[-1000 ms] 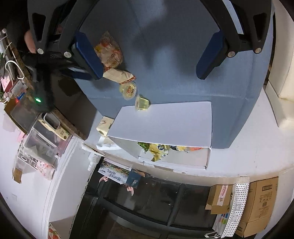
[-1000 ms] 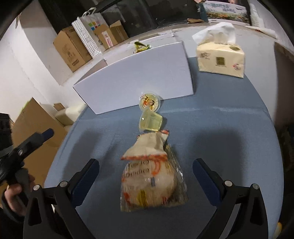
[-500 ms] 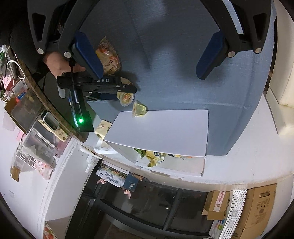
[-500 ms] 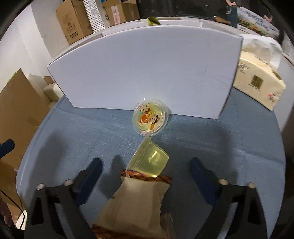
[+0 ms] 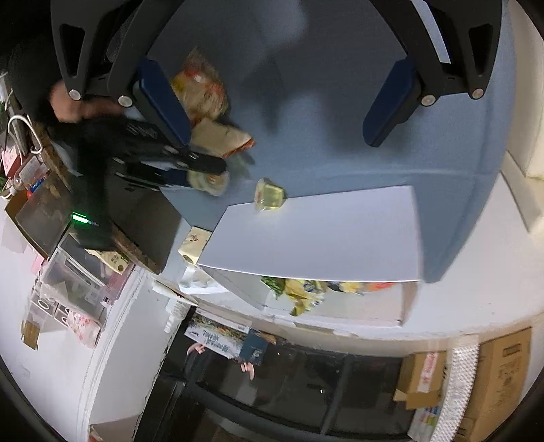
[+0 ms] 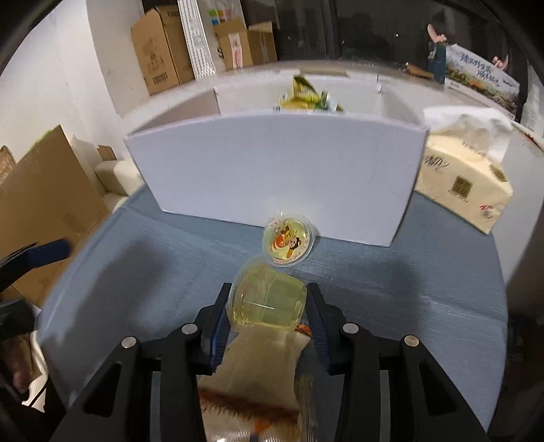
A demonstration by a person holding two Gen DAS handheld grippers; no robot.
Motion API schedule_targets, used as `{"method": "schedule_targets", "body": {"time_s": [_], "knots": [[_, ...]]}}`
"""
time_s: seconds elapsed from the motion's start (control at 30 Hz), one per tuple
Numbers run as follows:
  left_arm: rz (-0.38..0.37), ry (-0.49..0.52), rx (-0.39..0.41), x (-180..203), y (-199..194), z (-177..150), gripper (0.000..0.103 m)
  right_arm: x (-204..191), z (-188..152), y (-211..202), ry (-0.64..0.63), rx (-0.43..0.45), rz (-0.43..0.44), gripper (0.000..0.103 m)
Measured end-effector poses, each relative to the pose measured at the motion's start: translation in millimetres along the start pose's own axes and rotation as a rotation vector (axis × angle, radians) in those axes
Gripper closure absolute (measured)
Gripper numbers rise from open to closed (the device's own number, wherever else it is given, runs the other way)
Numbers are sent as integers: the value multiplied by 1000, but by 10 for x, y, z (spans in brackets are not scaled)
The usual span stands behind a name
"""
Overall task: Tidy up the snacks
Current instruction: 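Grasp a clear jelly cup with the right tool, then grasp the printed jelly cup with the left tool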
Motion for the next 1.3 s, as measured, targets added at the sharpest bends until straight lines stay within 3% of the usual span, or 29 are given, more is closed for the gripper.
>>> {"method": "schedule_targets", "body": {"time_s": [0.23, 0.4, 0.63, 0.67, 0.7, 0.73, 0.77, 0.8, 0.83, 1.07, 1.3], "knots": [[4, 26, -54, 347, 728, 262, 0, 325, -249, -685, 116, 104, 5, 57], [99, 13, -67, 532, 1218, 387, 1, 490, -550, -1090, 178, 139, -33, 57], [260, -68, -126, 405, 1681, 399, 2, 671, -789, -1205, 236, 148, -44, 57], [276, -65, -135, 390, 1728, 392, 6, 671, -795, -1199, 236, 146, -42, 57], [295, -56, -150, 379, 1779, 377, 23, 671, -803, -1196, 239, 149, -32, 57], [315, -37, -174, 373, 1842, 356, 31, 664, -799, -1194, 241, 150, -25, 57], [334, -2, -158, 394, 1846, 368, 37, 657, -795, -1184, 241, 149, -21, 57], [344, 12, -164, 395, 1865, 368, 51, 645, -792, -1177, 239, 151, -18, 57], [349, 19, -155, 399, 1865, 383, 53, 633, -790, -1170, 237, 152, -14, 57], [267, 12, -106, 344, 1583, 332, 54, 572, -762, -1119, 232, 150, 9, 57], [131, -10, -16, 279, 757, 280, 54, 428, -553, -1022, 218, 164, 48, 57]]}}
Point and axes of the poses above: each gripper's, at about its wrist camera, not at the fingertips, and y roughly the way its jaws point, x to its right, z to its top, the point moved 5 cm from there along y, roughly the way its jaws point, and after that the axes turned 1 degree about z, right-handed, at the moved point
